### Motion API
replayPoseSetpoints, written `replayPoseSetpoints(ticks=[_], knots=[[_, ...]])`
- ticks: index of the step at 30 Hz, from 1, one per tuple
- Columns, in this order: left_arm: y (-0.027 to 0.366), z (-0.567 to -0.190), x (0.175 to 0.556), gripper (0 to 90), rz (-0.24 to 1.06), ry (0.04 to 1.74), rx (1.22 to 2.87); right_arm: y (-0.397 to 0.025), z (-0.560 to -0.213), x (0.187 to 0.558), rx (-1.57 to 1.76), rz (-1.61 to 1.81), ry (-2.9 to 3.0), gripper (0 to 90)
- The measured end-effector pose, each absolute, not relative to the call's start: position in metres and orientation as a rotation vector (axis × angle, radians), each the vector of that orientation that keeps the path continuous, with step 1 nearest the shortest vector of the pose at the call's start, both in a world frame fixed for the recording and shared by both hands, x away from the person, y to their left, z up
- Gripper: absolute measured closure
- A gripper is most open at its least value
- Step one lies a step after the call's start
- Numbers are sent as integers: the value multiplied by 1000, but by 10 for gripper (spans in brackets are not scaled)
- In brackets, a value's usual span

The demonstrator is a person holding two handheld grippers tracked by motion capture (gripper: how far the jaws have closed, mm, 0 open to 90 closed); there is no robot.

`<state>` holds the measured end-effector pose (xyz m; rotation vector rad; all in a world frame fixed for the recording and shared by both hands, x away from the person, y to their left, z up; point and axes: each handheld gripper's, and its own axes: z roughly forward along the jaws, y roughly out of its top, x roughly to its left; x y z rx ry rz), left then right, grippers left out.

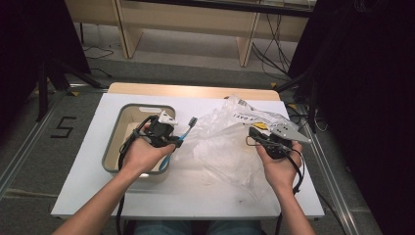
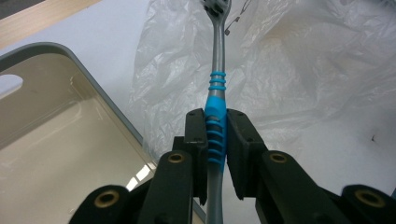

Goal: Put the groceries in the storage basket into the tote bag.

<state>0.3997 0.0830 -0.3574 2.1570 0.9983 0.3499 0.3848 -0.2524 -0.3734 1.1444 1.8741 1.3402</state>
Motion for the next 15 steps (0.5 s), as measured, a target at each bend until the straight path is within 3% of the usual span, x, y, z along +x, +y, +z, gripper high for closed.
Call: replayPoseSetpoints(ticks=[15], knots=[[77,-348,397,790,364,968,2140,-252,-373,385,1140,1339,1877,900]])
